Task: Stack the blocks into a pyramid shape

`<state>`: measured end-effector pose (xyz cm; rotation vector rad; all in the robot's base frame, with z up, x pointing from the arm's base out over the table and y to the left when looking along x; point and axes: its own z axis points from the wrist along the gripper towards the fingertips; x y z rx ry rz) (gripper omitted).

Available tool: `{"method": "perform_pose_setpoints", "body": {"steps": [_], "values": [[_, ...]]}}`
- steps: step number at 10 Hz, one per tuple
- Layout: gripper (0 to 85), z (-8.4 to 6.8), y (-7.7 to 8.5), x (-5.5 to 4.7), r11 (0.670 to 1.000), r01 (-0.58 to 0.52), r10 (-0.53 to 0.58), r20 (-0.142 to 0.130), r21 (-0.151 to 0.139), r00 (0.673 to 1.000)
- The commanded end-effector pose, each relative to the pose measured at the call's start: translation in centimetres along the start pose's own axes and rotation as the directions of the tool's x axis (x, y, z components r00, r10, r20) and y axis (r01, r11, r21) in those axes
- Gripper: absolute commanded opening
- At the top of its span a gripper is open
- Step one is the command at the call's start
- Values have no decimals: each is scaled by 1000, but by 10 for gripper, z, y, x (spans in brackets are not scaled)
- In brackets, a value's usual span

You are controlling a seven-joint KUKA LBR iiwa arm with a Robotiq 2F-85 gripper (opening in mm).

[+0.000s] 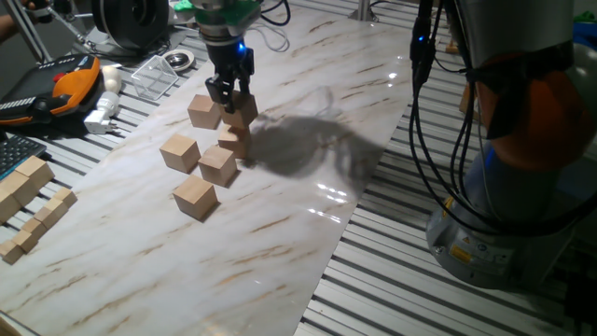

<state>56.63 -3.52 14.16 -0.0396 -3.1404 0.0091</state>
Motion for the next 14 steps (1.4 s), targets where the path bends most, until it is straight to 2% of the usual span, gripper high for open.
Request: {"method": "perform_pose_setpoints", "body": {"steps": [1, 2, 4, 6, 9, 14], "values": [[0, 1, -7, -2, 1000, 17, -17, 3, 0, 1000], [0, 2, -16, -6, 999, 36, -36, 5, 0, 999], [0, 6, -36, -13, 998, 66, -66, 5, -24, 998], [0, 22, -42, -14, 997, 79, -79, 37, -13, 996], [0, 34, -45, -14, 996, 90, -89, 49, -27, 995], [0, 35, -37, -10, 996, 79, -78, 52, -32, 996]]}}
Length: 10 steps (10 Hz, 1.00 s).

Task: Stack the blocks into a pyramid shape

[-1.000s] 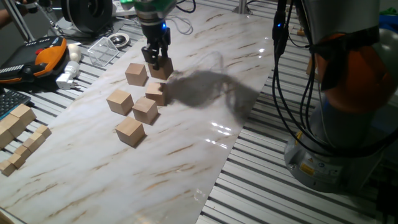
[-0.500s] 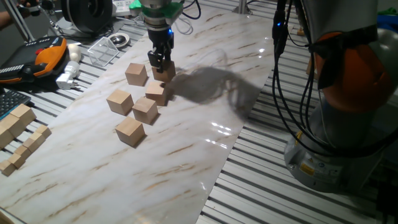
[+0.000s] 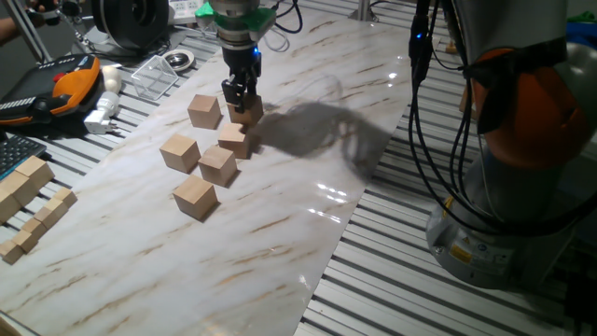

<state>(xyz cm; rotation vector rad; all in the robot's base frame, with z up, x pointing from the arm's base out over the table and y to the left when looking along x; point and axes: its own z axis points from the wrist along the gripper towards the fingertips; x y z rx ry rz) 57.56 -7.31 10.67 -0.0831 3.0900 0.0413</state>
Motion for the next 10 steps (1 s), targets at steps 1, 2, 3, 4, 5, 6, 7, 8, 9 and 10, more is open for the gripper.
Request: {"method": "perform_pose_setpoints", "body": {"steps": [1, 2, 3, 4, 5, 6, 7, 8, 9, 10], "values": [[0, 0, 0, 0, 1000, 0, 0, 0, -1, 1000], [0, 1, 1, 1, 1000, -3, 3, -1, -4, 1000], [0, 2, 4, 2, 1000, -6, 6, -1, -3, 1000], [0, 2, 5, 2, 1000, -9, 9, 0, -3, 1000], [0, 2, 6, 3, 1000, -11, 11, 0, -3, 1000], [0, 2, 8, 3, 1000, -14, 14, 0, -1, 1000], [0, 2, 10, 3, 1000, -17, 17, 0, -1, 1000], [0, 2, 11, 3, 1000, -20, 20, 0, -1, 1000], [0, 3, 14, 4, 1000, -25, 25, 3, 0, 1000], [0, 3, 18, 6, 999, -34, 34, 8, 5, 999]]}}
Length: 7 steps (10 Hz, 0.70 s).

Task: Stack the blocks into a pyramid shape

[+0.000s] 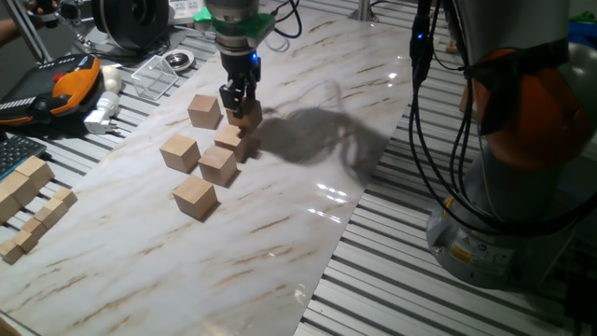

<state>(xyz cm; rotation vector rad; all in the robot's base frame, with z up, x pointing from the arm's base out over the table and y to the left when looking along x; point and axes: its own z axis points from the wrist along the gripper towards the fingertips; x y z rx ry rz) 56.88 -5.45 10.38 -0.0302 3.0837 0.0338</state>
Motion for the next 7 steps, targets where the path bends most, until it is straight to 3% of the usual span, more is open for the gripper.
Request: {"method": "perform_pose_setpoints", "body": {"steps": [1, 7], "values": [[0, 0, 3, 1, 1000, -7, 7, 3, 4, 1000], [0, 11, 10, -1, 1000, -20, 20, 18, -1, 1000]]}}
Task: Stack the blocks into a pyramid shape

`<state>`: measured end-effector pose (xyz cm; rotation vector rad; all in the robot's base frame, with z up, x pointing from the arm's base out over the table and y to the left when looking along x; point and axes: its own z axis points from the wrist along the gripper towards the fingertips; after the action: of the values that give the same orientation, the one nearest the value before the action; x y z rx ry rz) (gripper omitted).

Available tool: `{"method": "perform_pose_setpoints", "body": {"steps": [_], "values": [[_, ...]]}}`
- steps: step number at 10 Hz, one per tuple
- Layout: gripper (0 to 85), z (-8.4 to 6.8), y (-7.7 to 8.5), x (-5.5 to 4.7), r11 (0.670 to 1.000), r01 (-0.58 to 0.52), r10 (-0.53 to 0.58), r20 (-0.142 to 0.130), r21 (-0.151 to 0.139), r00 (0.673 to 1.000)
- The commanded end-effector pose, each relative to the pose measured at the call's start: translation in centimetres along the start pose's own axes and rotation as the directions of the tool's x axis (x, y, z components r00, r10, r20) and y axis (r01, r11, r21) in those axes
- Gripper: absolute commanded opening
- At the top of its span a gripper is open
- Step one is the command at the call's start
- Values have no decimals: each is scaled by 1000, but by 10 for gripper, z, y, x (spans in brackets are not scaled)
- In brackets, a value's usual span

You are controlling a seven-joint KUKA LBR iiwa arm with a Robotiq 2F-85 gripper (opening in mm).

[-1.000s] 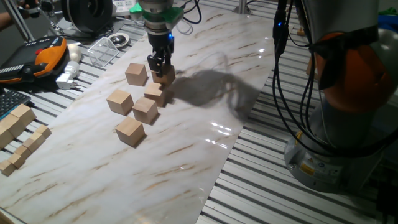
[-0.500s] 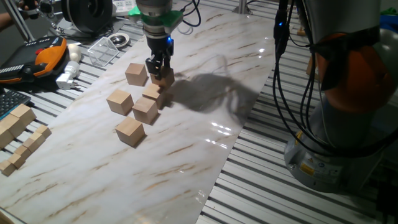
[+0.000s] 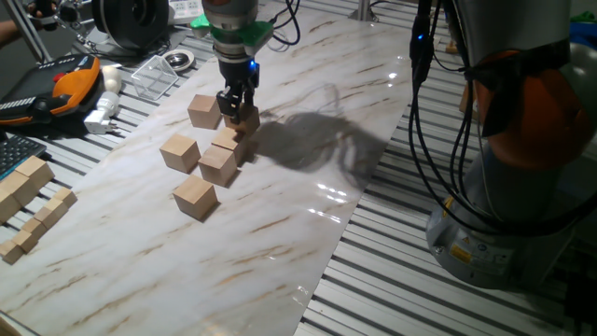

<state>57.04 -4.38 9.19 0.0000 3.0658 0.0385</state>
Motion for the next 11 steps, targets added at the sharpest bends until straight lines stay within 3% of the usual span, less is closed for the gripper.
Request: {"method": "perform_pose_setpoints", "body": {"steps": [1, 11], "values": [[0, 1, 0, 0, 1000, -1, 1, 0, -3, 1000], [0, 9, 5, 1, 1000, -3, 3, 1, -13, 1000]]}}
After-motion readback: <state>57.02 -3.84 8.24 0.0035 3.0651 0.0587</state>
